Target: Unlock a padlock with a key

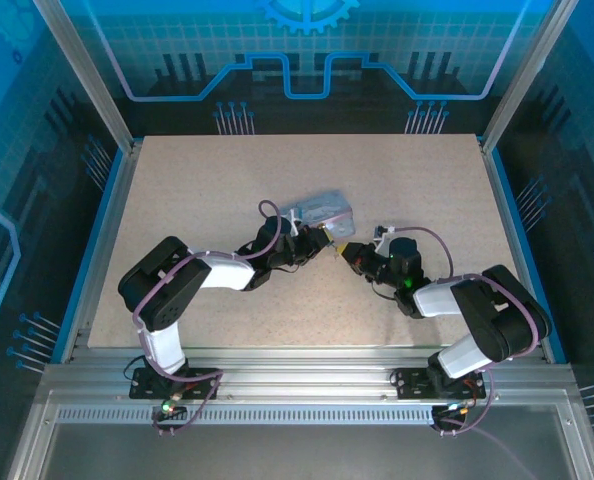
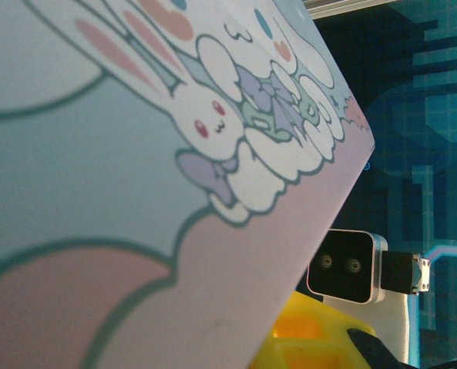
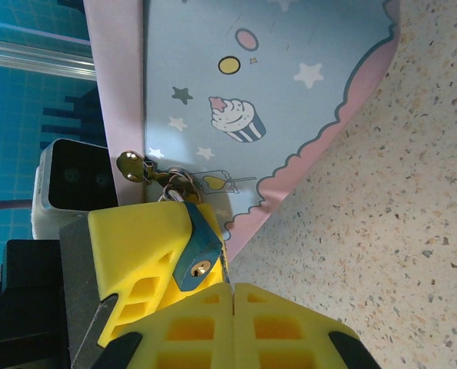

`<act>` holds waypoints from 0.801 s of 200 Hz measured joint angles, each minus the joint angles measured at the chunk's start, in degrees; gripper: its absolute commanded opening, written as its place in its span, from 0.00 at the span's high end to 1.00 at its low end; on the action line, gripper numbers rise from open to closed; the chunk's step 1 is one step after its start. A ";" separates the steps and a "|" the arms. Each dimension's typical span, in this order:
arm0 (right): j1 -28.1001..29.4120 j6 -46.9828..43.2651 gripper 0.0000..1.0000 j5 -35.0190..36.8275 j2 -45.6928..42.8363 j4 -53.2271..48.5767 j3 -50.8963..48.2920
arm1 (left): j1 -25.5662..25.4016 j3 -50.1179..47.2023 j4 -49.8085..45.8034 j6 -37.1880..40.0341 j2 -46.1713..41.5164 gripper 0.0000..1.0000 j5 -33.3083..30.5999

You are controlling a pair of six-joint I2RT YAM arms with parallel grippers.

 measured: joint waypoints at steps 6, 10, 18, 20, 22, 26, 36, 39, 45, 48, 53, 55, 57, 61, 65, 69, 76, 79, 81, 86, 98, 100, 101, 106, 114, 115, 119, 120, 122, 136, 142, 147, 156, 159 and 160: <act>0.00 0.00 1.00 0.00 0.00 0.04 0.02 | 0.00 0.00 0.07 -0.13 0.00 0.98 0.00; 0.00 0.00 1.00 0.00 0.00 0.04 0.02 | 0.00 0.00 0.11 -0.15 0.00 0.98 0.00; 0.00 0.00 1.00 0.00 -0.02 0.04 0.02 | 0.00 0.00 0.13 -0.17 0.00 0.98 0.02; 0.02 0.00 1.00 0.00 0.00 0.02 0.02 | 0.00 0.00 0.13 -0.20 0.00 0.98 0.02; 0.00 0.00 1.00 0.00 -0.02 0.02 0.02 | 0.00 0.00 0.13 -0.20 0.00 0.98 0.02; 0.02 0.00 1.00 0.00 -0.02 0.04 0.02 | 0.00 0.00 0.13 -0.24 0.00 0.98 0.02; 0.02 0.00 1.00 0.00 -0.02 0.04 0.02 | 0.00 0.00 0.20 -0.35 0.00 0.98 0.02; 0.02 0.00 1.00 0.00 -0.02 0.04 0.02 | 0.00 0.00 0.20 -0.37 0.00 0.98 0.02; 0.02 0.00 1.00 0.00 -0.02 0.04 0.02 | 0.00 0.00 0.20 -0.37 0.00 0.98 0.02; 0.02 0.00 1.00 0.00 -0.02 0.04 0.02 | 0.00 0.00 0.22 -0.37 0.00 0.98 0.02; 0.02 0.00 1.00 0.00 -0.02 0.04 0.02 | 0.02 0.00 0.22 -0.39 0.00 0.98 0.02; 0.02 0.00 1.00 0.00 -0.02 0.04 0.02 | 0.04 0.00 0.22 -0.39 0.00 0.98 0.02; 0.02 0.00 1.00 0.00 -0.02 0.04 0.02 | 0.04 0.00 0.22 -0.39 0.00 0.98 0.02; 0.02 0.00 1.00 0.00 -0.02 0.04 0.02 | 0.04 0.00 0.22 -0.39 0.00 0.98 0.04; 0.02 0.00 1.00 0.00 -0.04 0.04 0.02 | 0.04 0.00 0.22 -0.39 0.00 0.98 0.07; 0.02 0.00 1.00 0.00 -0.04 0.04 0.02 | 0.04 0.00 0.22 -0.39 0.00 0.98 0.09; 0.02 0.00 1.00 0.00 -0.11 0.02 0.02 | 0.04 0.00 0.22 -0.39 0.00 0.98 0.17; 0.02 0.00 1.00 0.02 -0.13 0.00 0.02 | 0.04 0.00 0.22 -0.39 0.00 0.98 0.20; 0.02 0.00 1.00 0.00 -0.15 0.02 0.02 | 0.07 0.00 0.24 -0.39 0.00 0.98 0.20; 0.02 0.00 1.00 0.02 -0.22 0.00 0.02 | 0.07 0.00 0.26 -0.42 0.00 0.98 0.22; 0.04 0.00 1.00 0.02 -0.35 0.00 -0.02 | 0.07 0.00 0.44 -0.48 0.00 0.98 0.24; 0.04 0.00 1.00 0.02 -0.35 0.00 -0.02 | 0.07 0.00 0.46 -0.50 0.00 0.98 0.24; 0.04 0.00 1.00 0.02 -0.37 0.00 -0.02 | 0.07 0.00 0.46 -0.50 0.00 0.98 0.26; 0.04 0.00 1.00 0.02 -0.44 0.00 -0.02 | 0.07 0.00 0.48 -0.52 0.00 0.98 0.26; 0.04 0.00 1.00 0.02 -0.52 -0.02 -0.02 | 0.07 0.00 0.57 -0.52 0.00 0.98 0.28; 0.04 -0.02 1.00 0.02 -0.55 -0.02 -0.02 | 0.07 0.00 0.59 -0.52 0.00 0.98 0.28; 0.04 -0.02 1.00 0.02 -0.59 -0.04 -0.02 | 0.07 0.00 0.66 -0.55 0.00 0.98 0.33; 0.04 -0.02 1.00 0.02 -0.61 -0.04 -0.02 | 0.07 0.00 0.66 -0.52 0.00 0.98 0.35; 0.04 -0.02 1.00 0.02 -0.63 -0.04 -0.02 | 0.07 0.00 0.70 -0.55 0.00 0.98 0.37; 0.04 -0.02 1.00 0.02 -0.83 -0.04 -0.04 | 0.11 0.00 0.92 -0.55 0.00 0.98 0.39; 0.04 -0.02 1.00 0.02 -0.92 -0.04 -0.09 | 0.11 0.00 0.94 -0.55 0.00 0.98 0.42; 0.04 -0.02 1.00 0.02 -1.01 -0.04 -0.20 | 0.11 0.00 0.96 -0.55 0.00 0.98 0.42; 0.04 -0.02 1.00 0.02 -1.14 -0.02 -0.42 | 0.11 0.00 0.98 -0.55 0.00 0.98 0.42; 0.04 -0.02 1.00 0.09 -1.22 -0.04 -0.48 | 0.11 0.00 0.98 -0.55 0.00 0.98 0.42; 0.04 -0.02 1.00 0.11 -1.25 -0.04 -0.50 | 0.11 0.00 0.98 -0.55 0.00 0.98 0.42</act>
